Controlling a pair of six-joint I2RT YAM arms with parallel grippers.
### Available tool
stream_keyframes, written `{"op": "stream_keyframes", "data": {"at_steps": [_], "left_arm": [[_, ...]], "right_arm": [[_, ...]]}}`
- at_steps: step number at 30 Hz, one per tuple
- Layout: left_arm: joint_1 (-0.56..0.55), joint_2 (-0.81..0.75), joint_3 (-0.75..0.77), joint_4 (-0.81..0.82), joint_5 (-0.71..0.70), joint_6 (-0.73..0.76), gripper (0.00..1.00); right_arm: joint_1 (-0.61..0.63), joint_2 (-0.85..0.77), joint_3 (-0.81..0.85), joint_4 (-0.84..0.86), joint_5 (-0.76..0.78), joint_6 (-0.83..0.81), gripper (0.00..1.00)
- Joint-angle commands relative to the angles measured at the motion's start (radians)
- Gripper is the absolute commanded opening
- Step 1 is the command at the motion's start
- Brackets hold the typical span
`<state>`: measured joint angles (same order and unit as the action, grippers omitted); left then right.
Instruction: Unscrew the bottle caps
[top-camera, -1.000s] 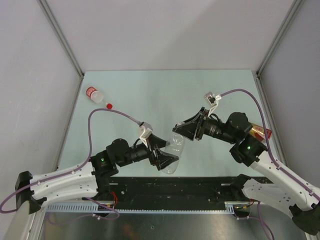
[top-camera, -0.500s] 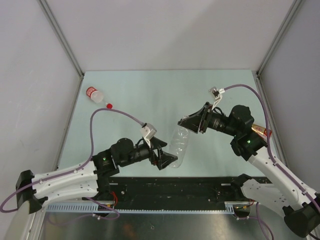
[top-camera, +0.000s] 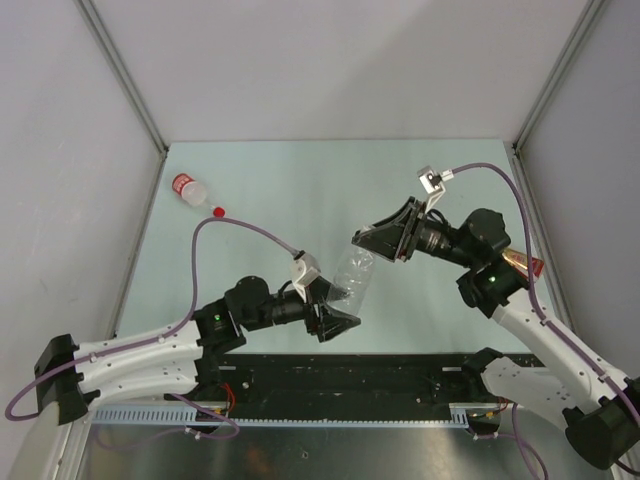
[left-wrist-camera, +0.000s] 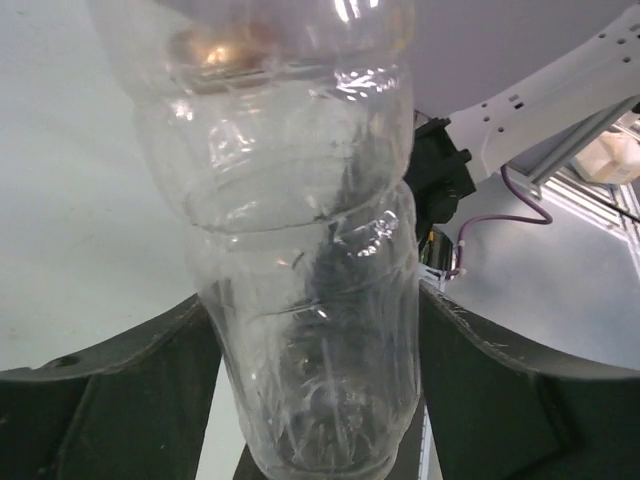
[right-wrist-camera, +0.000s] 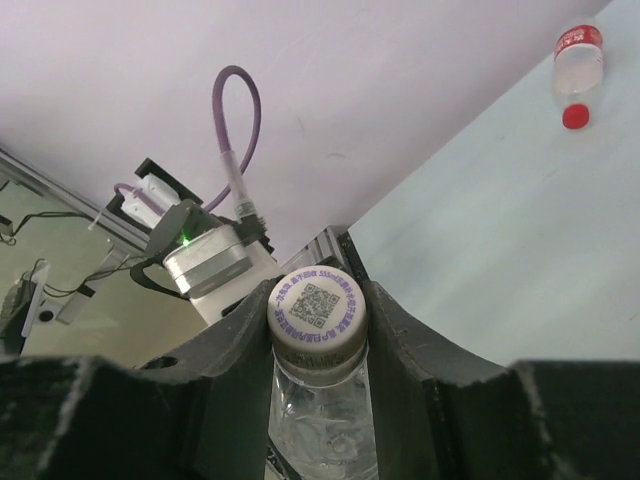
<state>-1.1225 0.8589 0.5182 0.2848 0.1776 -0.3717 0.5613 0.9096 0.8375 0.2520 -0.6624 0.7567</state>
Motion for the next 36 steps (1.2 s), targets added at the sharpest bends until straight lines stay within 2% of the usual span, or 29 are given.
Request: {"op": "stream_keyframes", "data": {"at_steps": [1,7,9,11,16,18,20,23,30,36], "left_arm": [[0.009,-0.008,-0.025,0.075,0.053,0.043,0.67],[0.015,-0.052,-0.055,0.076,0.065,0.032,0.35],[0.017,-0.066,-0.066,0.074,0.063,0.029,0.3],[0.018,-0.074,-0.075,0.064,0.051,0.03,0.27],[0.019,-0.07,-0.073,-0.004,0.002,0.053,0.25],[0.018,-0.066,-0.06,-0.048,-0.041,0.074,0.22],[0.018,-0.062,-0.044,-0.095,-0.089,0.099,0.21],[0.018,-0.052,-0.015,-0.184,-0.174,0.132,0.21],[0.009,-0.032,0.028,-0.338,-0.322,0.165,0.2],[-0.058,-0.006,0.085,-0.478,-0.544,0.198,0.19]], "right_arm": [[-0.014,0.028,0.005,0.123,-0.058,0.052,0.0],[-0.018,0.064,0.005,0.182,-0.081,0.065,0.0],[-0.018,0.075,0.005,0.185,-0.086,0.058,0.02],[-0.017,0.081,0.004,0.182,-0.085,0.047,0.15],[-0.024,0.069,0.006,0.187,-0.058,0.037,0.68],[-0.032,0.056,0.006,0.184,-0.037,0.03,0.84],[-0.043,0.043,0.006,0.177,-0.017,0.024,0.94],[-0.066,0.035,0.008,0.149,0.01,0.014,0.99],[-0.103,0.073,0.043,-0.009,0.05,-0.034,0.99],[-0.096,0.13,0.072,-0.089,0.055,-0.05,0.99]]}}
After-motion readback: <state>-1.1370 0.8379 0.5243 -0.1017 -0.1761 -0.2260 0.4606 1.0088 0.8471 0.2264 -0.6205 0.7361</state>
